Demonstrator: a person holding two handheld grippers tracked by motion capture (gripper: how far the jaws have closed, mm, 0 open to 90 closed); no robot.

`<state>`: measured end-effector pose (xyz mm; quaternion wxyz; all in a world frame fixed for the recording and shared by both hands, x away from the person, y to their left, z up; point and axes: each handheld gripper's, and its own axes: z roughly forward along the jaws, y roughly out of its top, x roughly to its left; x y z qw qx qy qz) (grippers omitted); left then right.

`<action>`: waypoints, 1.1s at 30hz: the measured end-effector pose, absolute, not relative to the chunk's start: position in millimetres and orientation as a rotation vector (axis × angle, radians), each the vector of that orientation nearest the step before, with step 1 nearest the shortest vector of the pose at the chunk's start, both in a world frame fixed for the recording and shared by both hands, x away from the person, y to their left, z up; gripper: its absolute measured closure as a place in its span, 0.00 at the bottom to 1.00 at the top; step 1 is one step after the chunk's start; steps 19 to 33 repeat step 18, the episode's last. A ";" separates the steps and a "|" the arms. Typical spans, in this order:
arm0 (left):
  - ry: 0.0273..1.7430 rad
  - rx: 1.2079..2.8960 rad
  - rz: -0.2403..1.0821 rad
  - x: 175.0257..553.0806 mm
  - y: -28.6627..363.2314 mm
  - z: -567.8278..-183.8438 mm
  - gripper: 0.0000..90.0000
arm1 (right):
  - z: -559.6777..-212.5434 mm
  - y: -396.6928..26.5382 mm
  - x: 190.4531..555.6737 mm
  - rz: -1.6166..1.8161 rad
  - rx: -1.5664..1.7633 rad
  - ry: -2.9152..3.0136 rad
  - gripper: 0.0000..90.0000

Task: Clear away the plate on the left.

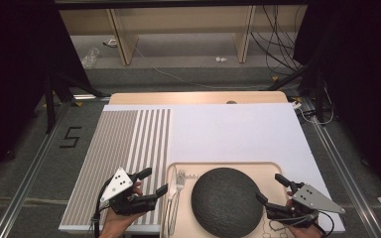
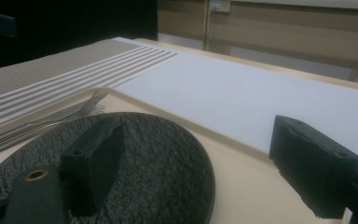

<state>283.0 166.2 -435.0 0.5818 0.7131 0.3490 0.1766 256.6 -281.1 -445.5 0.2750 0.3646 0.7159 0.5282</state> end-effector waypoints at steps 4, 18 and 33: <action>0.821 1.661 0.400 283.4 166.1 -435.1 0.25 | -445.7 -281.2 256.7 1.421 0.978 1.923 0.21; 0.822 1.659 0.402 284.1 166.0 -434.7 0.24 | -445.7 -281.3 256.6 1.420 0.978 1.925 0.21; 0.822 1.659 0.402 284.1 166.0 -434.7 0.24 | -445.7 -281.3 256.6 1.420 0.978 1.925 0.21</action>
